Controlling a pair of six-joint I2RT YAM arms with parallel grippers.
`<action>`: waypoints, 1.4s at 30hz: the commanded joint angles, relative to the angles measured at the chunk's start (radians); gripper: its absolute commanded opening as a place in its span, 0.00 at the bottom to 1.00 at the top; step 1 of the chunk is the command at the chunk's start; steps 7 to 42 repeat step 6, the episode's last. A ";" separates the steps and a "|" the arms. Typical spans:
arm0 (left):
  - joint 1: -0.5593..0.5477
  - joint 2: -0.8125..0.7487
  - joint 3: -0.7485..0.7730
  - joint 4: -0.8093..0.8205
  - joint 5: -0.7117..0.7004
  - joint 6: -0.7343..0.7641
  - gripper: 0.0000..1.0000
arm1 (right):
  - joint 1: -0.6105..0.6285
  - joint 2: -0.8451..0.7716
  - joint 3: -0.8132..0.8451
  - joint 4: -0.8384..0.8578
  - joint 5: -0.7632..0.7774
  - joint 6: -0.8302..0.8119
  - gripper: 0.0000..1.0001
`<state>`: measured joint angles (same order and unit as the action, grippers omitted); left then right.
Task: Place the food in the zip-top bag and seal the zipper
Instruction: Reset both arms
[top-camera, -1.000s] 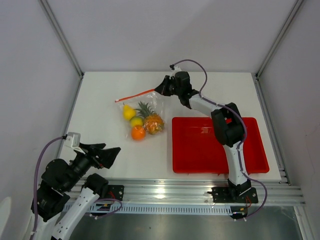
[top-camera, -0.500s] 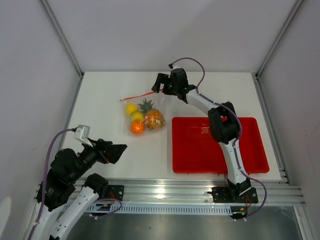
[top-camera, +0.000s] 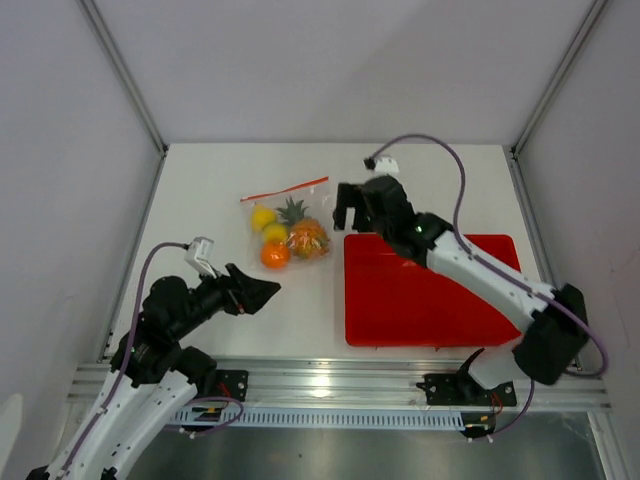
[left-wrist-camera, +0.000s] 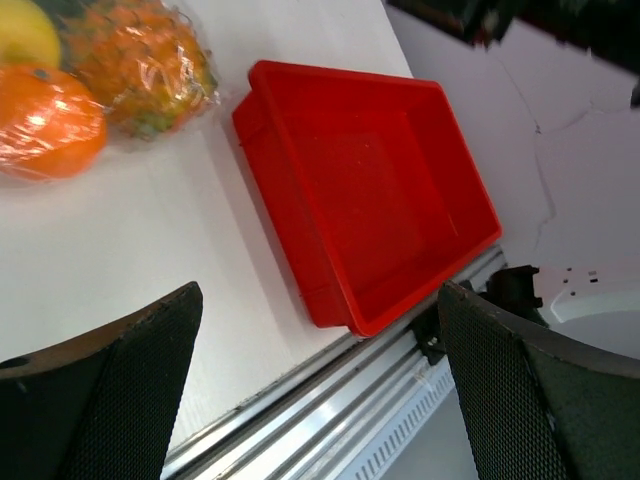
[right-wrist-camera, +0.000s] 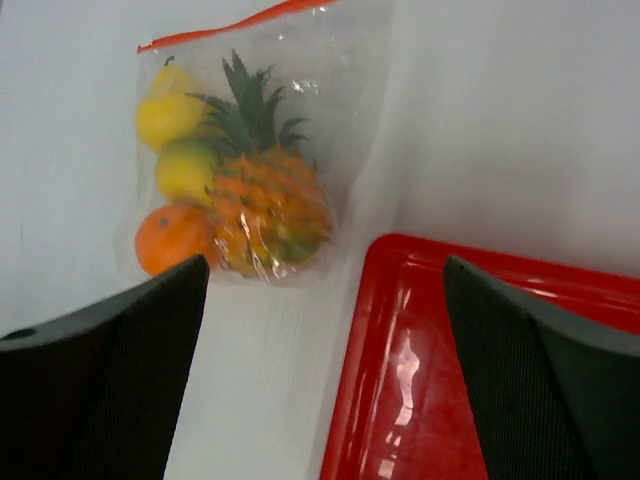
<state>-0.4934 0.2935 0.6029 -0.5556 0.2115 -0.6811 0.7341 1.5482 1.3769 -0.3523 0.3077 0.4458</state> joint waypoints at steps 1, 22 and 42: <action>-0.002 0.032 -0.077 0.267 0.115 -0.126 0.99 | 0.013 -0.185 -0.261 -0.041 0.047 0.059 0.99; -0.002 0.036 -0.251 0.607 0.206 -0.234 0.99 | 0.122 -0.650 -0.674 0.077 -0.024 0.085 1.00; -0.002 0.036 -0.251 0.607 0.206 -0.234 0.99 | 0.122 -0.650 -0.674 0.077 -0.024 0.085 1.00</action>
